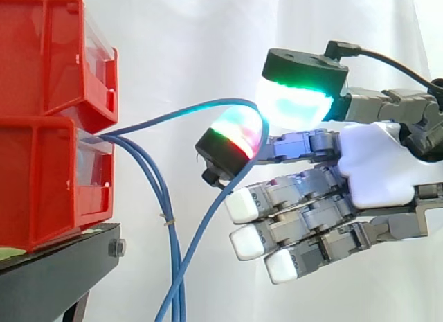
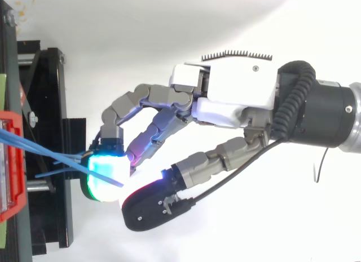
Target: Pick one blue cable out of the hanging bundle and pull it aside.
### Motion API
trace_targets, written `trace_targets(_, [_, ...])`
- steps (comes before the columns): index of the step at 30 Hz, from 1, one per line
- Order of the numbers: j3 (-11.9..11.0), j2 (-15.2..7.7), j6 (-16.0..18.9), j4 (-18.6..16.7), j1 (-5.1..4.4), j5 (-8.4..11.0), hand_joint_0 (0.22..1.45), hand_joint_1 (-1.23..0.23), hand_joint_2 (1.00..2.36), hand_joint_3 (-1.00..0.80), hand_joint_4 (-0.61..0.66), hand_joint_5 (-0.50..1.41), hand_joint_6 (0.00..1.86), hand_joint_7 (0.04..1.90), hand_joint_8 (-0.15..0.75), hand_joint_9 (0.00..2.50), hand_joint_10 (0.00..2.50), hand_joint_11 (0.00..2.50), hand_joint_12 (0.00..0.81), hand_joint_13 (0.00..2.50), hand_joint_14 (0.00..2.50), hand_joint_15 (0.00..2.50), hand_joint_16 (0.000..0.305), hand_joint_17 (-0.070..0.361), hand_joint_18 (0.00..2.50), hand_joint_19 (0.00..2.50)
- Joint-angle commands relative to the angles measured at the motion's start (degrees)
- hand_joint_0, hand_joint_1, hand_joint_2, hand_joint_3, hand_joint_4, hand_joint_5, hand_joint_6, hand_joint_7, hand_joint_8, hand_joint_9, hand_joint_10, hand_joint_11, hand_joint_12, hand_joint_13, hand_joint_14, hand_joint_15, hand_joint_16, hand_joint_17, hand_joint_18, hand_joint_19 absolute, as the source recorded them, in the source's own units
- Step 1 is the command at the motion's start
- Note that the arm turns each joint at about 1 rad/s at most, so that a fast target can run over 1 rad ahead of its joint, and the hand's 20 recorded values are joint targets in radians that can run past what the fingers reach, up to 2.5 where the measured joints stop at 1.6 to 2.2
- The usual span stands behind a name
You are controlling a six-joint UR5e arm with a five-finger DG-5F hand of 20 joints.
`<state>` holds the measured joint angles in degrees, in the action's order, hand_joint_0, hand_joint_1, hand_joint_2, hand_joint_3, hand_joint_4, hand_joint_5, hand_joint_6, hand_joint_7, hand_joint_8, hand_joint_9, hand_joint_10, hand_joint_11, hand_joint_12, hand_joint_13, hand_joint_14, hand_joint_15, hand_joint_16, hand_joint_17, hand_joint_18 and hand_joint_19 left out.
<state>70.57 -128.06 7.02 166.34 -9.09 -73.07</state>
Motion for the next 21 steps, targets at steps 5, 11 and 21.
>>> trace_targets(5, [0.0, 0.0, 0.1, 0.1, -0.05, -0.05, 0.57, -0.91, 1.0, 0.03, -0.22, -0.06, 0.89, 1.02, 0.292, 0.69, 0.0, 0.0, 0.448, 0.7, 0.01, 0.2, 0.062, 0.139, 0.58, 0.29])
trace_targets(11, [0.0, 0.0, 0.1, 0.1, -0.05, -0.05, 0.57, -0.92, 1.01, 0.07, -0.26, -0.06, 0.89, 1.0, 0.27, 0.59, 0.0, 0.0, 0.468, 0.65, 0.0, 0.13, 0.061, 0.138, 0.56, 0.26])
trace_targets(21, [0.0, 0.0, 0.1, 0.3, -0.05, -0.05, 0.58, -0.94, 1.03, 0.12, -0.29, -0.05, 0.88, 1.05, 0.256, 0.59, 0.0, 0.0, 0.455, 0.64, 0.0, 0.14, 0.06, 0.136, 0.55, 0.27])
